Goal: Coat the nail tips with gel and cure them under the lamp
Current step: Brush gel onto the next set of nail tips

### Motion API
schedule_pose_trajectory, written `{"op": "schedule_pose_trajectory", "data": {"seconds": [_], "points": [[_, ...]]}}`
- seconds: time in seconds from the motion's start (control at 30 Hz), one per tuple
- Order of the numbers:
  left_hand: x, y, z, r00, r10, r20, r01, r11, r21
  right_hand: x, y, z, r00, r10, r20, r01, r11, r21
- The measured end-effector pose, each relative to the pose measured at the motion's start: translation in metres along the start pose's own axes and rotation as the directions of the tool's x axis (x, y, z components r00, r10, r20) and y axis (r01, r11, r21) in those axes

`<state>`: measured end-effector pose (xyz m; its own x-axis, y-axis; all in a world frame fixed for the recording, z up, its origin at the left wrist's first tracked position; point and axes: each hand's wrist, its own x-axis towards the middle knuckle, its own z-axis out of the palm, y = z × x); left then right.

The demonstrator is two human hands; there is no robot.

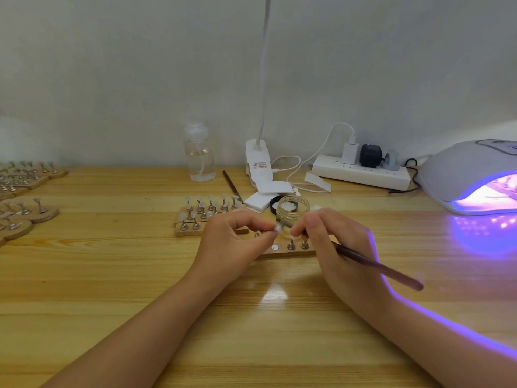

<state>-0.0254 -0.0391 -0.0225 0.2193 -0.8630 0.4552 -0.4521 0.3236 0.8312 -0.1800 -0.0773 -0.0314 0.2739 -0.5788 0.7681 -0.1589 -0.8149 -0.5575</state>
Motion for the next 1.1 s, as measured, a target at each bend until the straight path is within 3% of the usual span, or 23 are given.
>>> {"op": "schedule_pose_trajectory", "data": {"seconds": [0.1, 0.23, 0.37, 0.5, 0.63, 0.77, 0.9, 1.0, 1.1], "points": [[-0.0001, -0.0004, 0.0003, 1.0, -0.006, -0.007, 0.006, 1.0, -0.003, -0.0021, 0.0006, -0.0001, 1.0, 0.019, 0.008, -0.02, 0.995, 0.098], [0.0006, -0.0009, 0.0006, 1.0, -0.006, -0.012, 0.007, 1.0, 0.01, 0.0001, 0.0002, -0.0011, 1.0, -0.002, 0.0, 0.002, 1.0, 0.012], [0.0, 0.0011, 0.0009, 1.0, -0.011, -0.008, 0.011, 1.0, 0.01, -0.0018, 0.0004, -0.0009, 1.0, 0.018, 0.011, -0.019, 0.996, 0.089], [0.0003, 0.0013, 0.0011, 1.0, -0.025, -0.004, 0.025, 1.0, 0.005, 0.0007, -0.0001, -0.0005, 1.0, -0.009, 0.001, 0.009, 1.0, 0.003], [-0.0005, 0.0017, 0.0011, 1.0, -0.022, -0.01, 0.022, 1.0, 0.012, -0.0021, 0.0006, -0.0005, 1.0, 0.019, 0.005, -0.019, 0.995, 0.101], [-0.0002, 0.0012, 0.001, 1.0, -0.023, -0.013, 0.023, 1.0, 0.008, 0.0005, -0.0004, -0.0007, 1.0, -0.006, 0.0, 0.006, 1.0, 0.008], [-0.0007, 0.0017, 0.0017, 1.0, -0.015, -0.009, 0.015, 1.0, 0.008, -0.0015, -0.0003, 0.0, 1.0, 0.016, 0.021, -0.018, 0.994, 0.105], [-0.0001, 0.0009, 0.0013, 1.0, -0.02, -0.008, 0.021, 1.0, 0.002, 0.0008, -0.0014, -0.0002, 0.999, -0.032, -0.001, 0.032, 0.999, 0.003], [-0.0002, 0.0012, 0.0017, 1.0, -0.013, -0.005, 0.013, 1.0, 0.011, -0.0014, 0.0016, -0.0011, 0.999, 0.034, 0.003, -0.034, 0.998, 0.062]]}}
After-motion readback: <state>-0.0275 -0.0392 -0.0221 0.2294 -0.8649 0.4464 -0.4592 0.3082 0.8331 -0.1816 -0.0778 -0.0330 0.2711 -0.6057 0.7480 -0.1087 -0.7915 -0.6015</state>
